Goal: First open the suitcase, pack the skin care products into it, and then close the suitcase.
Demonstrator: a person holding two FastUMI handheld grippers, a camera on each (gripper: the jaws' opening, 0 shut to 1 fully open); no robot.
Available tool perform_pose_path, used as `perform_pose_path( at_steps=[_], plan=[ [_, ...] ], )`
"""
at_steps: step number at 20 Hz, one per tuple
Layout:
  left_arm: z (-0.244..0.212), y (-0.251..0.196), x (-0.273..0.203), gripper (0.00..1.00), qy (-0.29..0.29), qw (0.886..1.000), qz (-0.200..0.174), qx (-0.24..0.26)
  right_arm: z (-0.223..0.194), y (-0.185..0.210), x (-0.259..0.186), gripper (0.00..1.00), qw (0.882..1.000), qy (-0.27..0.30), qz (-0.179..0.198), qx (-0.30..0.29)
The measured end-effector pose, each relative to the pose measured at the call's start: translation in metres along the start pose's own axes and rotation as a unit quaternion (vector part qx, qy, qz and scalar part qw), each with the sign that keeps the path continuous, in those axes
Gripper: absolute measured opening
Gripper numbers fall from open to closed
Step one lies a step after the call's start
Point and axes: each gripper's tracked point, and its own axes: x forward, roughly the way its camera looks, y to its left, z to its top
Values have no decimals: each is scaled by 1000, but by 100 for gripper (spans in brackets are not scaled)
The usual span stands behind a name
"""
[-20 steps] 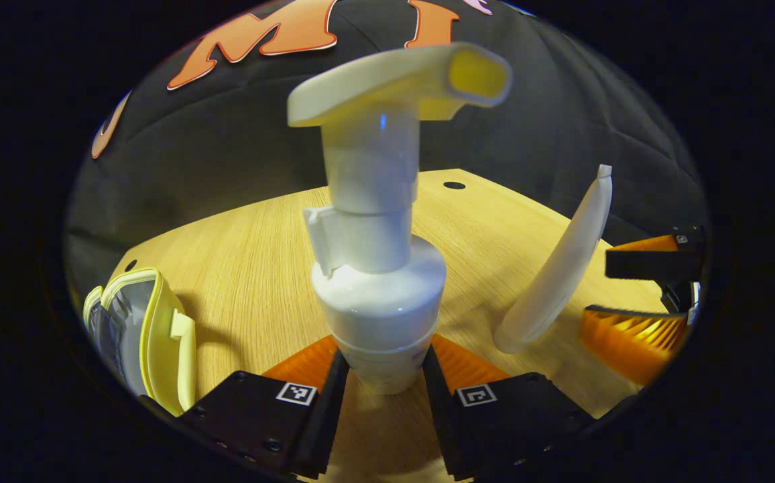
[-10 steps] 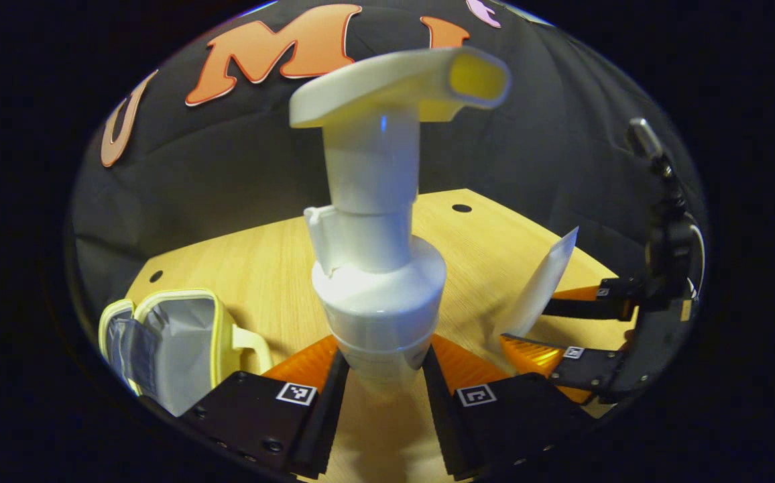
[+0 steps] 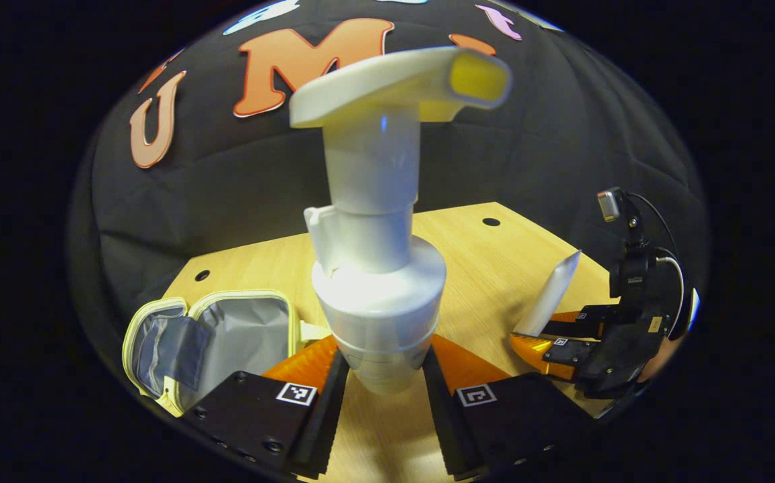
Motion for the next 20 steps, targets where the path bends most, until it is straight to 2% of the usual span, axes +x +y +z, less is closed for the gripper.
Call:
perform_pose_path(
  at_steps=[2,3,4,6,7,8,11,12,13,14,15,16,20],
  plan=[
    [1,13,-11,61,-3,1000,15,-11,10,4,-7,54,1000,-8,7,-3],
    [2,18,-16,61,-5,1000,18,-18,16,7,-12,50,1000,-12,11,-7],
    [5,25,-20,61,-10,999,24,-26,23,10,-18,53,1000,-20,16,-13],
    [8,43,-29,61,-18,998,38,-36,37,18,-28,53,999,-30,22,-27],
    [9,53,-35,61,-22,998,45,-39,43,22,-34,49,998,-35,25,-34],
    [12,62,-41,61,-27,997,52,-43,51,28,-41,53,998,-42,28,-39],
    [14,93,-65,61,-34,996,67,-50,73,47,-57,53,996,-57,39,-52],
    [17,104,-71,61,-39,995,71,-50,81,54,-62,48,995,-66,42,-55],
    [18,114,-76,61,-42,995,75,-50,88,61,-65,52,995,-71,44,-58],
    [21,125,-82,61,-45,995,78,-48,94,70,-68,52,994,-75,46,-59],
    [23,132,-85,61,-46,995,80,-48,99,79,-71,47,994,-76,45,-60],
    [26,141,-90,61,-46,995,79,-46,104,86,-75,52,994,-82,45,-59],
    [29,180,-99,61,-53,995,74,-43,120,122,-83,52,993,-90,42,-58]
  ],
)
